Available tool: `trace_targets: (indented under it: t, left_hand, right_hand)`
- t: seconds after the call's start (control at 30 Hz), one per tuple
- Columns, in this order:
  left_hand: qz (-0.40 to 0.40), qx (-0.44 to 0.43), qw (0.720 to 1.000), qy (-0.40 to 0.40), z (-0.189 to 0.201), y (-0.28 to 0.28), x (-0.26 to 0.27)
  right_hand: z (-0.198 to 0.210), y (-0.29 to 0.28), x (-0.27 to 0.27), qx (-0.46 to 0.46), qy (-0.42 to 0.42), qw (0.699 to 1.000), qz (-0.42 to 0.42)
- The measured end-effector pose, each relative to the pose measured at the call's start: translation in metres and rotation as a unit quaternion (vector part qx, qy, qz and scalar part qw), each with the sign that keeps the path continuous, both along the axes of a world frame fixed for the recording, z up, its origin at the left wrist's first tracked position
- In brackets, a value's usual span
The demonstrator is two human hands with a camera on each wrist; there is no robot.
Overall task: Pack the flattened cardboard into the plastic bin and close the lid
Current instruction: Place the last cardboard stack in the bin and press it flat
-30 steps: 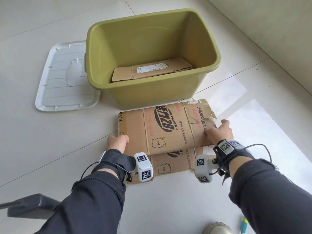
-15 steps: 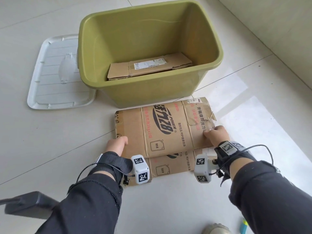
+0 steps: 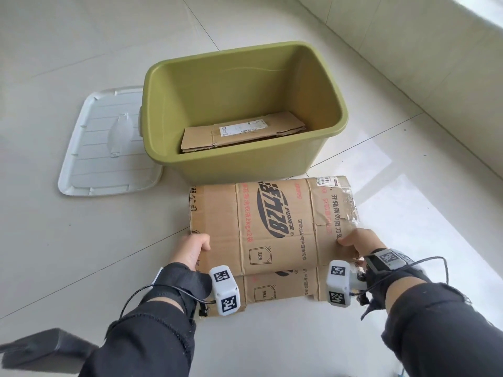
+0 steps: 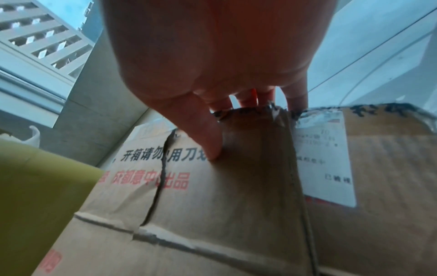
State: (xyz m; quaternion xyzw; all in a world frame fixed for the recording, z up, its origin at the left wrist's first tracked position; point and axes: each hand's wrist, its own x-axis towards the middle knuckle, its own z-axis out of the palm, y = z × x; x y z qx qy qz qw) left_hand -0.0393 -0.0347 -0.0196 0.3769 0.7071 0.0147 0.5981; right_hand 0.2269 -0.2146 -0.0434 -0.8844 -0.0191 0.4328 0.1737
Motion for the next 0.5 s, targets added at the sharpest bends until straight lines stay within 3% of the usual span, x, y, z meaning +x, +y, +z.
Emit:
trace_targets:
  t: [0.2,0.5]
  left_hand:
    - [-0.011,0.020,0.997,-0.070,0.023,-0.009,0.010]
    - [-0.031,0.108,0.974,-0.196,0.057,-0.020,0.036]
  right_hand:
    - [0.028,-0.023,0.011,0.066,0.043,0.991,-0.109]
    - [0.083,-0.047,0.033,0.112,0.064,0.974,-0.185]
